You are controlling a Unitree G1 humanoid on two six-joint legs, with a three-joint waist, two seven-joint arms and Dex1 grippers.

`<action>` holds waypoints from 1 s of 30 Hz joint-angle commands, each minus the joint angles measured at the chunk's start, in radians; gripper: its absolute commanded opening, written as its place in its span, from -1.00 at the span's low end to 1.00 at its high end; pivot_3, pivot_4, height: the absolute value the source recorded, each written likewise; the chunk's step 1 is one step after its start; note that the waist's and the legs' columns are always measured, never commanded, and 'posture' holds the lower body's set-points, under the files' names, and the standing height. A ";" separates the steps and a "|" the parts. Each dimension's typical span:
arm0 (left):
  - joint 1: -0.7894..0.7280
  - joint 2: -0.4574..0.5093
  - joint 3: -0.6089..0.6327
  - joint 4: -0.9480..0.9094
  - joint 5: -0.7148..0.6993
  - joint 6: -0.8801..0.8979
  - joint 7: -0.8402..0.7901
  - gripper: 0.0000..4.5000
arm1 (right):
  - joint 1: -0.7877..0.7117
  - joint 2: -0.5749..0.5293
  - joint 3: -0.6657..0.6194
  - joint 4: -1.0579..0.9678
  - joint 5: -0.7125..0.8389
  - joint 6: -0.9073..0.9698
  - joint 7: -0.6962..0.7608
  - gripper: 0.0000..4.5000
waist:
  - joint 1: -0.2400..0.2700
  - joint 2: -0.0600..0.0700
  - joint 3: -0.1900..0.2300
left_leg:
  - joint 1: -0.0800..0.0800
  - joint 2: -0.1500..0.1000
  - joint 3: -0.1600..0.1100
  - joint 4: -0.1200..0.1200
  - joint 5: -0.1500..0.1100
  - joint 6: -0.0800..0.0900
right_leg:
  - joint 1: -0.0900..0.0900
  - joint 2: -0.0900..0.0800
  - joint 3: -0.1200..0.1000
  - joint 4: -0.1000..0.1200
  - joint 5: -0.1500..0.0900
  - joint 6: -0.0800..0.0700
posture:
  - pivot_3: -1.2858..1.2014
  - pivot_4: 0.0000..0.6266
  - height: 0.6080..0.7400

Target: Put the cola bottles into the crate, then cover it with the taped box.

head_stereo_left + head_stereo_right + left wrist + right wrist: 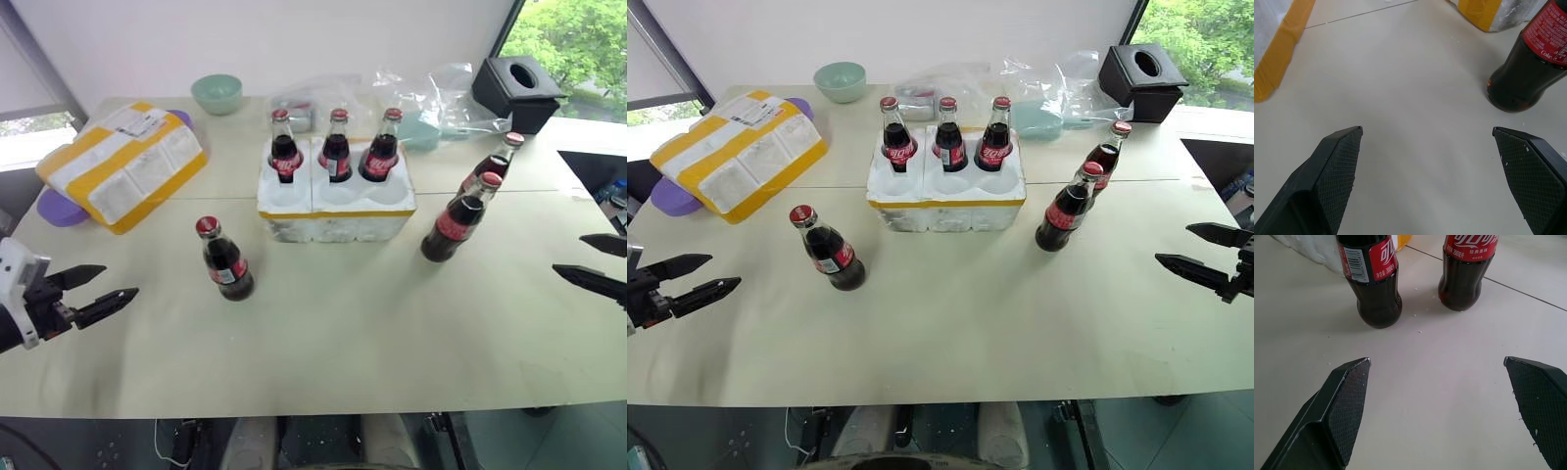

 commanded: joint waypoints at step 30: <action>-0.176 0.145 -0.129 -0.133 -0.149 0.103 -0.227 0.98 | -0.037 -0.126 -0.193 -0.506 0.359 0.490 0.141 1.00 | 0.003 0.001 0.000 | 0.000 0.002 0.000 0.000 0.000 0.000 | -0.001 0.003 0.000 0.001 0.000 -0.001 | 0.03 -0.52 0.99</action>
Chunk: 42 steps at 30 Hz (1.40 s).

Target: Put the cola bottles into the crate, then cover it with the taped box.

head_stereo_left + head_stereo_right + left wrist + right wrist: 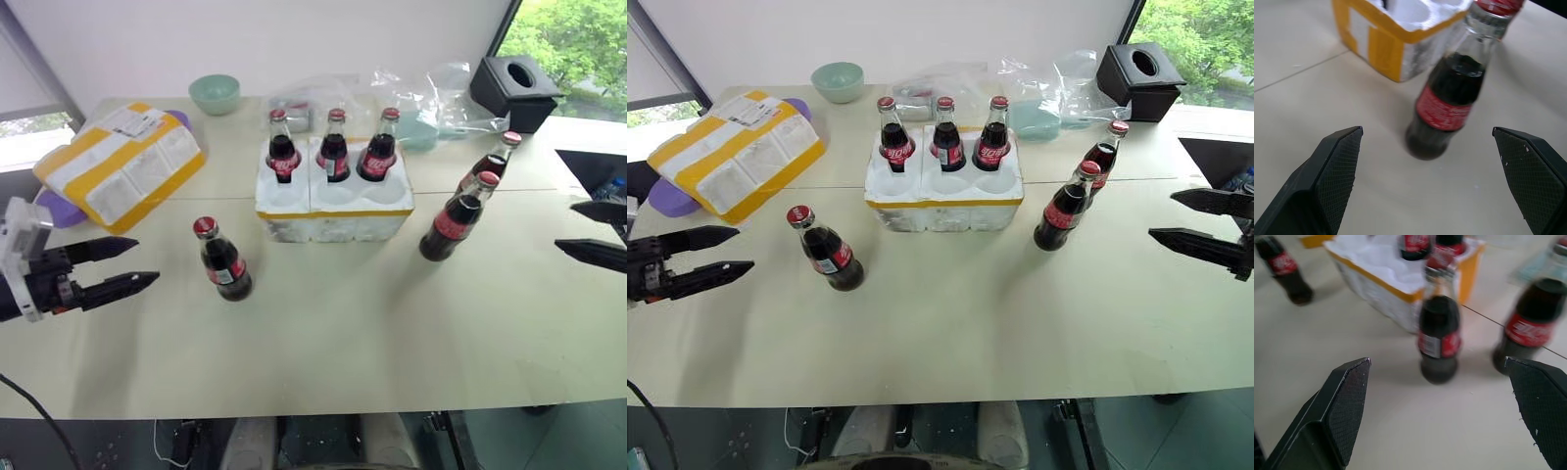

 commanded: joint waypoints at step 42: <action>-0.388 -0.223 -0.487 0.178 0.200 -0.146 -0.017 0.26 | 0.010 0.077 -0.120 -0.518 0.578 0.284 -0.518 1.00 | 0.006 -0.003 0.000 | -0.001 0.000 0.000 0.001 0.000 0.001 | 0.001 0.001 0.000 -0.001 0.001 -0.001 | 0.03 -0.52 0.99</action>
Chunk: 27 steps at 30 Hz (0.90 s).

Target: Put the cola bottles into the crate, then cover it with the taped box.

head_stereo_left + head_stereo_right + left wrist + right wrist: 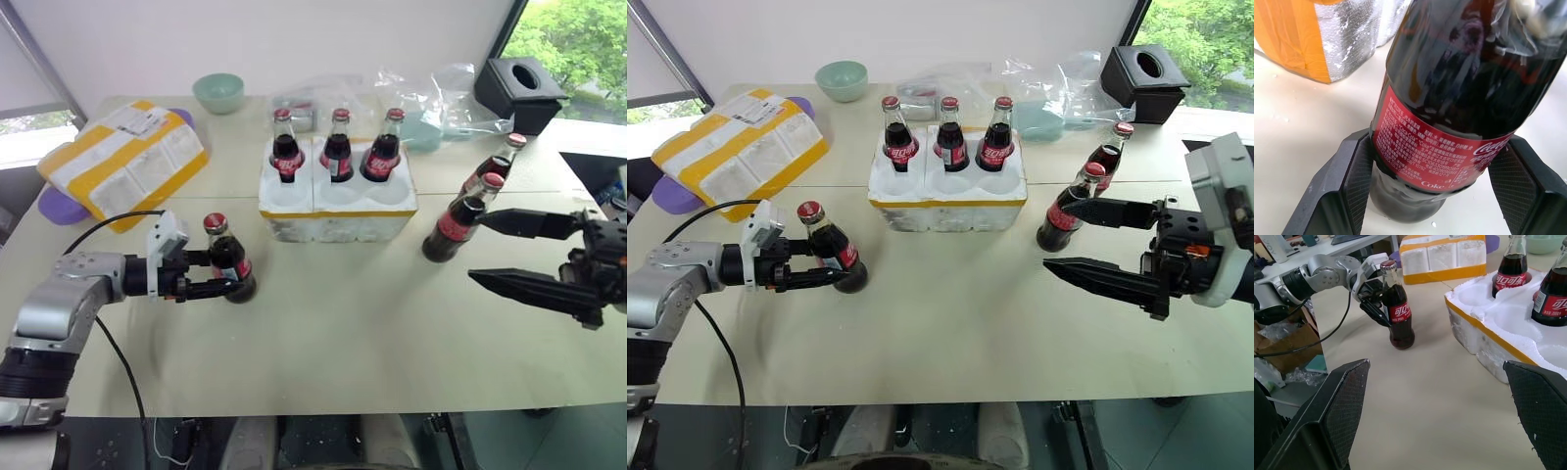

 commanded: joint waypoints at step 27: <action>-0.920 -0.299 -0.131 0.800 0.179 -0.215 -0.132 0.26 | 0.179 0.144 -0.071 -0.085 -0.061 -0.131 -0.028 1.00 | 0.016 -0.008 0.005 | -0.005 0.001 -0.003 0.006 -0.001 0.003 | 0.000 0.006 0.001 -0.001 0.003 0.004 | 0.03 -0.52 0.99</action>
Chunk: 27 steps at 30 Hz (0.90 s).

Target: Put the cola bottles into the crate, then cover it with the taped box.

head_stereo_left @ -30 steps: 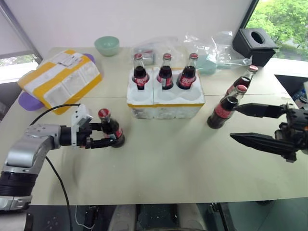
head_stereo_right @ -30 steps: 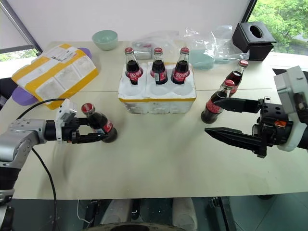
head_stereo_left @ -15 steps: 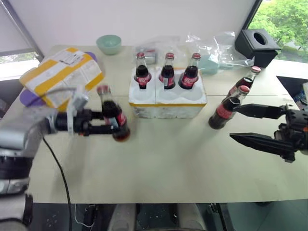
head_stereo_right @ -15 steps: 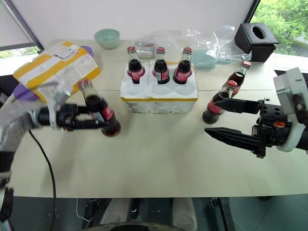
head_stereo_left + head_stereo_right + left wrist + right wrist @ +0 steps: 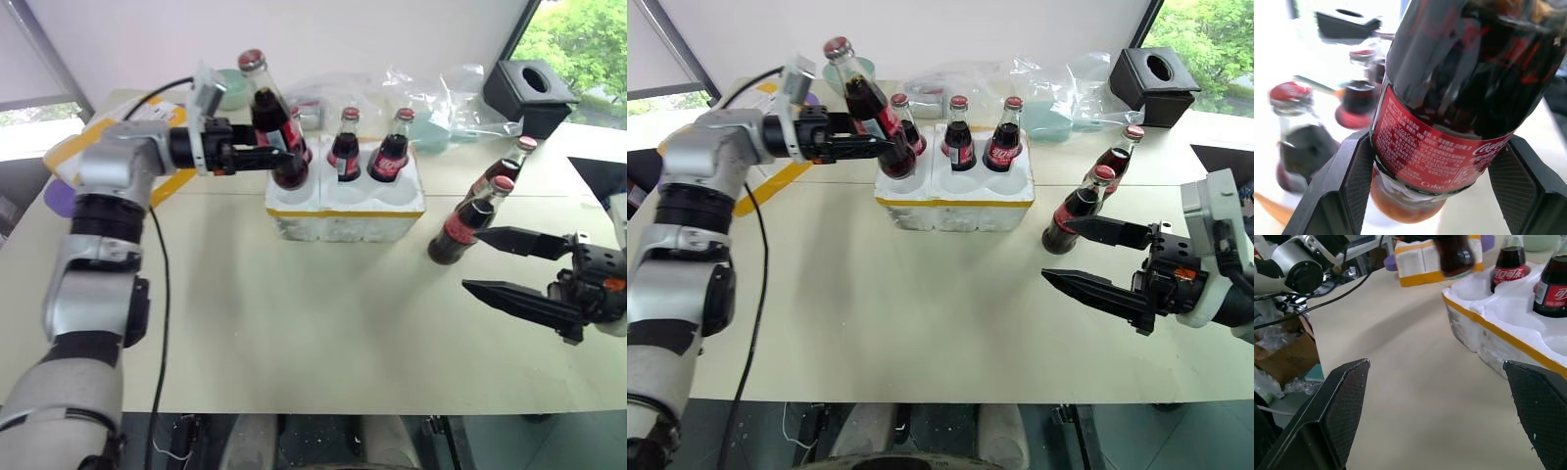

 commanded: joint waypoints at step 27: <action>-0.054 -0.057 -0.019 0.251 0.246 -0.292 -0.068 0.26 | 0.079 0.044 -0.008 -0.005 -0.073 -0.138 0.000 1.00 | 0.001 0.000 0.000 | -0.011 0.001 -0.002 0.011 0.000 0.001 | -0.012 0.003 0.001 0.015 0.001 0.000 | 0.03 -0.52 0.99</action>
